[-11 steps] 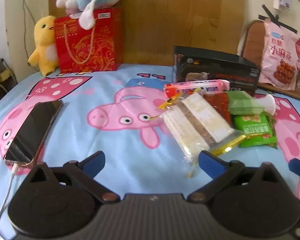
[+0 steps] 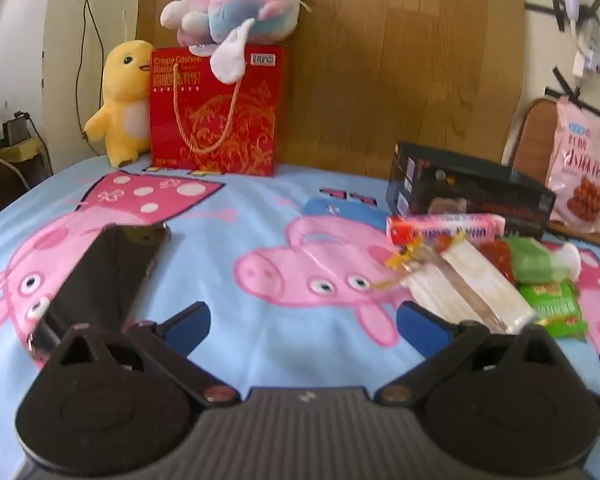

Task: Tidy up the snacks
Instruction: 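Reach the left gripper toward the yellow-topped sesame candy bag, then grasp the sesame candy bag with the left gripper and drop it into the black tin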

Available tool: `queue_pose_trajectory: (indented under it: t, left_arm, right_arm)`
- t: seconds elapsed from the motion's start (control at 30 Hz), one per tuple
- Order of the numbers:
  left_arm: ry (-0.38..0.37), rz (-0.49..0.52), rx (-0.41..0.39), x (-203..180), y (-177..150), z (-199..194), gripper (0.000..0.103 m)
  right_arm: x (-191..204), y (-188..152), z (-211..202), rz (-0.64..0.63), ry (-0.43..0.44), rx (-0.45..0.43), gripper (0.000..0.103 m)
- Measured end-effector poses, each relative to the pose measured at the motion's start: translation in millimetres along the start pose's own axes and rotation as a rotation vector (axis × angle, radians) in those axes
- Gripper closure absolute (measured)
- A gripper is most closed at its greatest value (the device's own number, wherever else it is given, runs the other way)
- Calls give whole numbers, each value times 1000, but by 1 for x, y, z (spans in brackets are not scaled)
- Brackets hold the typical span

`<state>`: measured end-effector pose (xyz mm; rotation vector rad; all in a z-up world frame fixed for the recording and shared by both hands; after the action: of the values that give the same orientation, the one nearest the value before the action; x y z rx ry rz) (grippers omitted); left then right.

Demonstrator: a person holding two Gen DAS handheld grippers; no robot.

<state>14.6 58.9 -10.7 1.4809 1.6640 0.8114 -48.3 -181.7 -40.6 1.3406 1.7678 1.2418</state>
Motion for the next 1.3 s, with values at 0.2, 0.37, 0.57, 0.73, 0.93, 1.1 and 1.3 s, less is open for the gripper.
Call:
queue_pose_trajectory:
  t: [0.2, 0.37, 0.57, 0.73, 0.93, 1.1, 1.3]
  left_arm:
    - [-176, -105, 15, 16, 27, 15, 19]
    - [-367, -158, 203, 6, 25, 46, 49]
    - [-468, -210, 284, 1, 15, 55, 62]
    - [-462, -294, 237, 38, 24, 36, 58]
    - [-383, -369, 214, 81, 46, 23, 51]
    - [-307, -374, 144, 105, 61, 9, 45]
    - [-259, -355, 193, 105, 57, 29, 45]
  right_arm:
    - [-2, 13, 10, -6, 59, 8, 21]
    - [-2, 14, 40, 77, 119, 92, 33]
    - [-4, 25, 58, 113, 185, 143, 60]
    - [26, 41, 55, -31, 244, 90, 62]
    - [71, 52, 79, -179, 320, 74, 60]
    - [116, 53, 94, -292, 431, 79, 59]
    - [108, 52, 100, -237, 400, 83, 36]
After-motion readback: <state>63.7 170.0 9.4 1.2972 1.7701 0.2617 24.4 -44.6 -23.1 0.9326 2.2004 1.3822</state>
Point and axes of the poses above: each gripper's, at about its wrist camera, not at the fingertips, and z roughly the way its jaws point, x to its left, y to its top, the point moved 1 cm from there along z, roughly the way its jaws point, and after that the axes turned 4 degrees about -z, right-handed, at the moved point
